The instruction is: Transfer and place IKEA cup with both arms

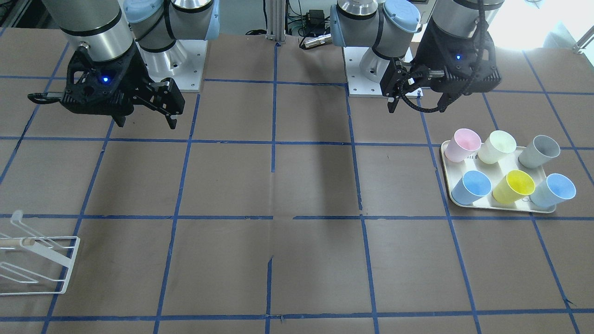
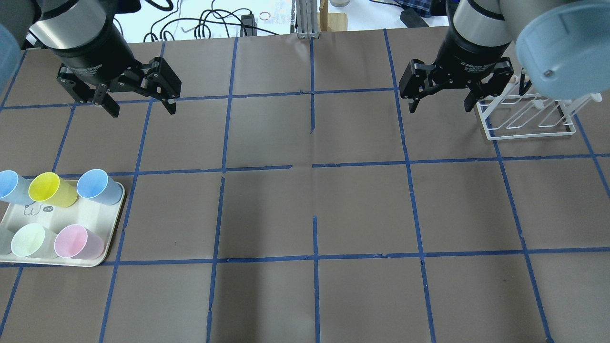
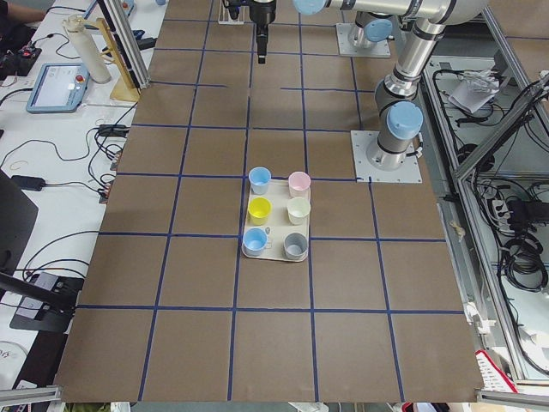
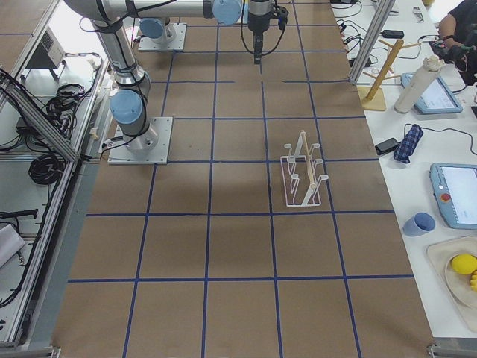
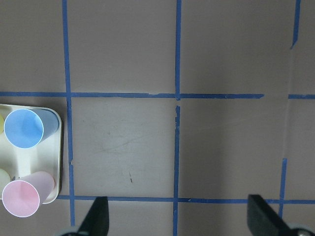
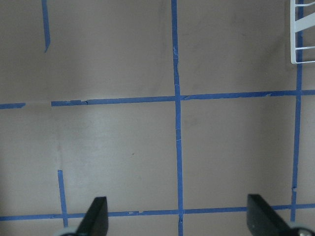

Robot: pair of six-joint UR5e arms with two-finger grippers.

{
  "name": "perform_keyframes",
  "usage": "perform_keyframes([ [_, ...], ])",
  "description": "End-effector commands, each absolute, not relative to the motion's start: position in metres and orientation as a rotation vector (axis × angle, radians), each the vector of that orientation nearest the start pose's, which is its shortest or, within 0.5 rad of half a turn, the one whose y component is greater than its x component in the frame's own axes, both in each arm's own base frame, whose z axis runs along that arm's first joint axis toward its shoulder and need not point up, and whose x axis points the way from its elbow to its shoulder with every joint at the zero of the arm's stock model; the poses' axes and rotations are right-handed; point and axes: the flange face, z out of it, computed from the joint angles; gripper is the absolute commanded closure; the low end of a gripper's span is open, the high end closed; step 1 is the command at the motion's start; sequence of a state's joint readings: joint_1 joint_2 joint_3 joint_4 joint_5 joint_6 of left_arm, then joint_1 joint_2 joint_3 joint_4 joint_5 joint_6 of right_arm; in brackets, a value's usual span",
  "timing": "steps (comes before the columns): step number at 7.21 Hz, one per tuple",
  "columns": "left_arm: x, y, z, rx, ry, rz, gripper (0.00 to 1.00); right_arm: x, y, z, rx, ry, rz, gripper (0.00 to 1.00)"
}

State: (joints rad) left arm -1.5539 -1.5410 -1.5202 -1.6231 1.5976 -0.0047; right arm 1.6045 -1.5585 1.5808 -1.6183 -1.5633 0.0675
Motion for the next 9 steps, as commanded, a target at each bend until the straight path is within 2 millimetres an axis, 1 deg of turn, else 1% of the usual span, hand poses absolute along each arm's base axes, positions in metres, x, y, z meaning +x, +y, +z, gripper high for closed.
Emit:
perform_keyframes([
  [1,-0.1222,-0.4809,0.5247,-0.034,3.110,-0.052,0.00,0.1509,-0.4952,0.4807,0.053,3.132,-0.038,0.00],
  [2,-0.1219,-0.4776,0.5258,-0.032,3.107,-0.052,0.00,0.1509,-0.4954,0.4815,0.053,3.132,-0.040,0.00],
  [5,-0.1215,-0.4807,0.5233,-0.032,3.104,-0.047,0.00,0.1510,-0.4954,0.4809,0.053,3.130,-0.040,0.00],
  [6,-0.1216,-0.4773,0.5236,-0.032,3.104,-0.045,0.00,0.1509,-0.4954,0.4815,0.053,3.132,-0.040,0.00],
  [8,-0.1216,-0.4860,0.5230,-0.032,3.105,-0.078,0.00,0.1509,-0.4955,0.4810,0.053,3.132,-0.043,0.00],
  [9,-0.1217,-0.4814,0.5260,-0.033,3.104,-0.090,0.00,0.1509,-0.4954,0.4809,0.050,3.132,-0.040,0.00],
])
